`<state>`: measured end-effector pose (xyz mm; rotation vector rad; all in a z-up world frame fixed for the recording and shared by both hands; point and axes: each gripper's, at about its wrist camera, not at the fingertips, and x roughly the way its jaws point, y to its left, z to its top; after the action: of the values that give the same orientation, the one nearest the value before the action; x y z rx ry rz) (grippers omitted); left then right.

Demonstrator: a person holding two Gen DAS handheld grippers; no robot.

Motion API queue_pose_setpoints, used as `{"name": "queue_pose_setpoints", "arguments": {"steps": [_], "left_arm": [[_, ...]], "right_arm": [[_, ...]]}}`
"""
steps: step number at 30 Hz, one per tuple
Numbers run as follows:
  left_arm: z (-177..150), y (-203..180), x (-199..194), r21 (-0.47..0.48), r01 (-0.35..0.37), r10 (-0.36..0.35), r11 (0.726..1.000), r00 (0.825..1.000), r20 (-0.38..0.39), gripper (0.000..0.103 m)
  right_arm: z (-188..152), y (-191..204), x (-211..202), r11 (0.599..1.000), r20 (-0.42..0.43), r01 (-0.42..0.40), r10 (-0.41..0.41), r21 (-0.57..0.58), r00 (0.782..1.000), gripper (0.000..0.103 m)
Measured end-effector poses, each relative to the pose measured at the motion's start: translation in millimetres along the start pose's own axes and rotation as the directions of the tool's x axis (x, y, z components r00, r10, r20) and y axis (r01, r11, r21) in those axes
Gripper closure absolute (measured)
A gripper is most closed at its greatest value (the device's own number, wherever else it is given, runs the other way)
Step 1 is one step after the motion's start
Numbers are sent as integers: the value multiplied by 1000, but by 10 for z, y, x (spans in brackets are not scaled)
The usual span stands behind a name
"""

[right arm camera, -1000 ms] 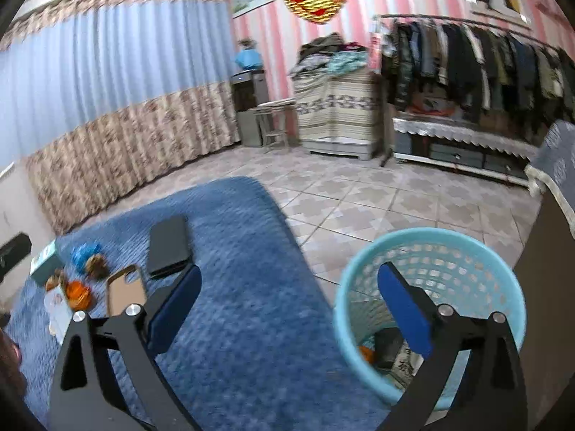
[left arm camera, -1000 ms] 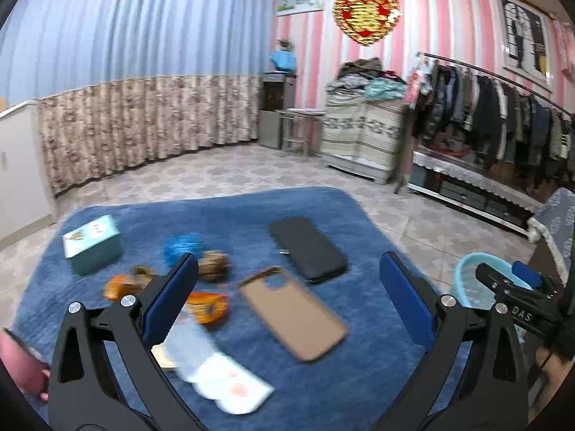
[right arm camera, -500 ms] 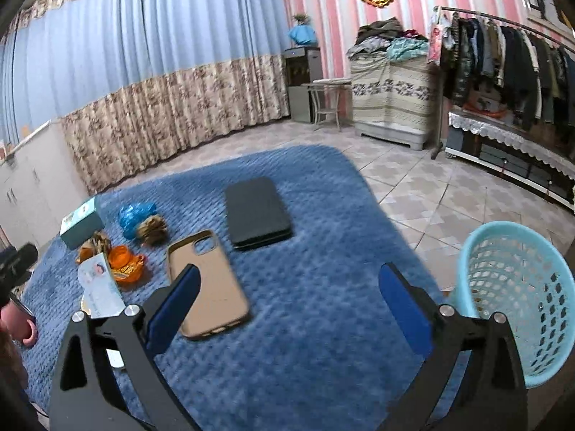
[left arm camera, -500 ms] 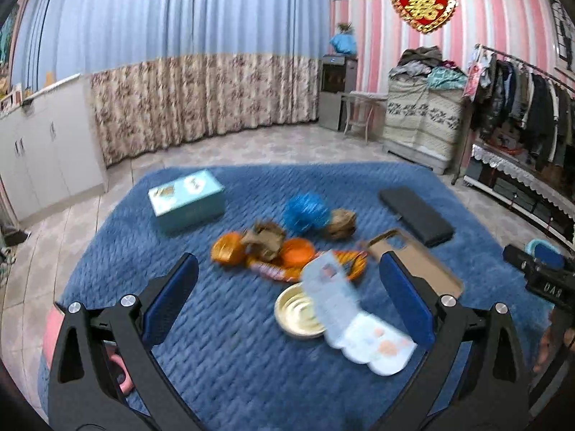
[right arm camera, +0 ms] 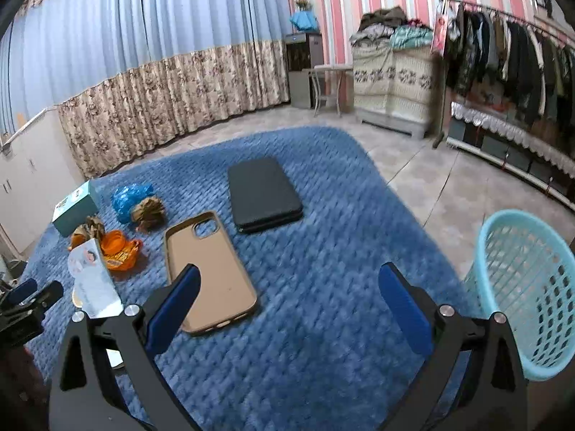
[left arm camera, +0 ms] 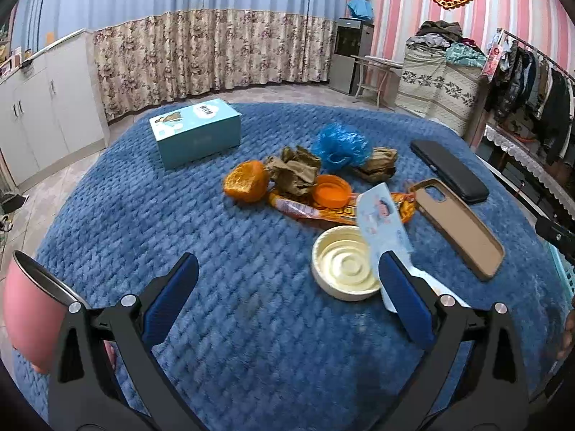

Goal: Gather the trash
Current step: 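Move both tools back over the rug toward the round lid and paper card, then close the left tool on the cream round lid while the right tool grasps the white printed card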

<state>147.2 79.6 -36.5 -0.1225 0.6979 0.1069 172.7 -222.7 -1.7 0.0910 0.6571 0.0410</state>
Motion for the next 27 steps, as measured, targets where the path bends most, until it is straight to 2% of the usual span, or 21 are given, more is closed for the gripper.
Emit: {"name": "queue_pose_setpoints", "arguments": {"steps": [3, 6, 7, 8, 10, 12, 14, 15, 17, 18, 24, 27], "left_arm": [[1, 47, 108, -15, -5, 4, 1000, 999, -39, 13], [-14, 91, 250, -55, 25, -31, 998, 995, -99, 23], [-18, 88, 305, -60, 32, -39, 998, 992, -120, 32], [-19, 78, 349, -61, 35, -43, 998, 989, -138, 37], [-9, 46, 382, -57, 36, -44, 998, 989, -143, 38], [6, 4, 406, -48, 56, -63, 997, 987, -146, 46], [6, -43, 437, -36, 69, -74, 997, 984, -160, 61], [2, -67, 443, -31, 77, -81, 997, 983, -162, 65], [-8, -106, 430, -23, 105, -107, 994, 981, -161, 82], [-6, -119, 423, -21, 119, -120, 993, 980, -161, 88], [-8, -112, 278, -3, 110, -109, 994, 988, -113, 90], [34, -40, 194, -18, 93, -94, 995, 992, -89, 96]], "right_arm": [[-12, 77, 34, 999, -7, 16, -16, -44, 1000, 6], [-29, 138, 46, 996, -9, 23, -24, -90, 1000, 6], [-33, 151, 49, 995, -11, 24, -25, -99, 1000, 6], [-35, 170, 54, 994, -12, 23, -25, -107, 1000, 6], [-38, 191, 53, 994, -14, 19, -21, -109, 1000, 6], [-44, 220, 51, 994, -18, 2, -4, -109, 1000, 6], [-56, 272, 54, 993, -24, -16, 13, -114, 1000, 6], [-66, 308, 58, 992, -28, -29, 25, -121, 999, 6], [-91, 383, 73, 989, -35, -44, 39, -143, 999, 6], [-108, 424, 80, 986, -40, -50, 44, -157, 998, 6], [-184, 595, 69, 975, -67, -132, 122, -179, 990, 6], [-223, 717, 61, 960, -77, -182, 169, -211, 983, 6]]}}
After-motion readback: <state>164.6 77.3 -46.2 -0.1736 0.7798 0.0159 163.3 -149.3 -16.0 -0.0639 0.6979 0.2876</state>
